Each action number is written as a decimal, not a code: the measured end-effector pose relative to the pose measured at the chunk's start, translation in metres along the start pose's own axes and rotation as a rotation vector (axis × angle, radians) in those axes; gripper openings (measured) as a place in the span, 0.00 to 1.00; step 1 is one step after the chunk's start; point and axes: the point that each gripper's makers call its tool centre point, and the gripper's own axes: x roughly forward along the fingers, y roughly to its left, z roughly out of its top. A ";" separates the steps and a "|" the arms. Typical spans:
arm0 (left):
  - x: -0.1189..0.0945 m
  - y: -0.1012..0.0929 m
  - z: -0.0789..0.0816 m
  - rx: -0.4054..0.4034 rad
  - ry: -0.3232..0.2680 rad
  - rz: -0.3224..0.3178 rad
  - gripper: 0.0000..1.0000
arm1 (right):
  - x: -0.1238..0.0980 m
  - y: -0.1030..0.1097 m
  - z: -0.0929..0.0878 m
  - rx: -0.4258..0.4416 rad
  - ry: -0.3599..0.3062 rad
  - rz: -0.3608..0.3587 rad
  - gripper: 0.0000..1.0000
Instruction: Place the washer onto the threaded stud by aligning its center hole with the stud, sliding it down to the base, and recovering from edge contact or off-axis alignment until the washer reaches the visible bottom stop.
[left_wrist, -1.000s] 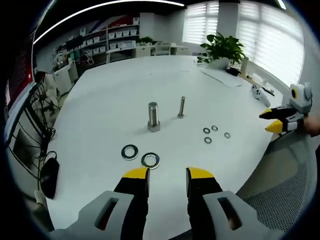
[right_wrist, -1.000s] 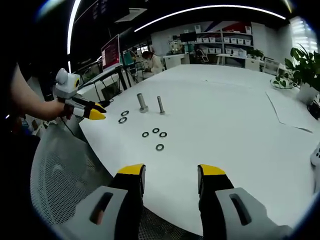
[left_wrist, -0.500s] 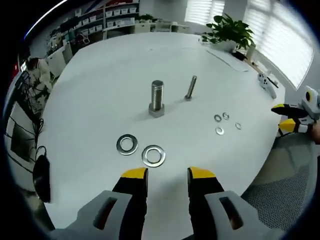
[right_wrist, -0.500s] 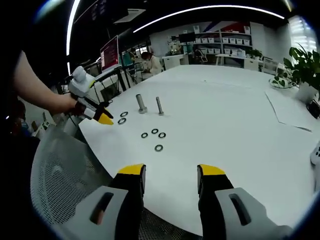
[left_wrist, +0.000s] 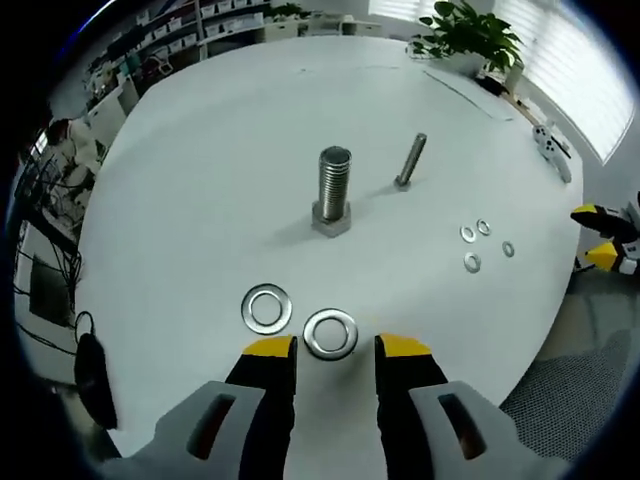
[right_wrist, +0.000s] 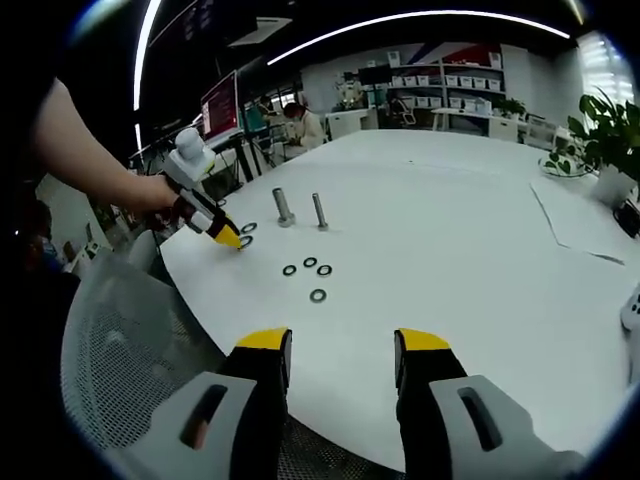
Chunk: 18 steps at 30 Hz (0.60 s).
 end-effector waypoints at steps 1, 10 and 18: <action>0.001 0.000 0.000 0.018 0.012 0.005 0.29 | 0.000 0.000 0.000 0.001 0.000 0.000 0.44; 0.008 0.001 -0.007 0.089 0.086 0.023 0.26 | -0.001 -0.001 0.003 0.003 -0.016 -0.005 0.44; 0.009 0.001 -0.002 0.182 0.118 0.012 0.24 | -0.001 -0.002 0.002 0.002 -0.012 -0.009 0.44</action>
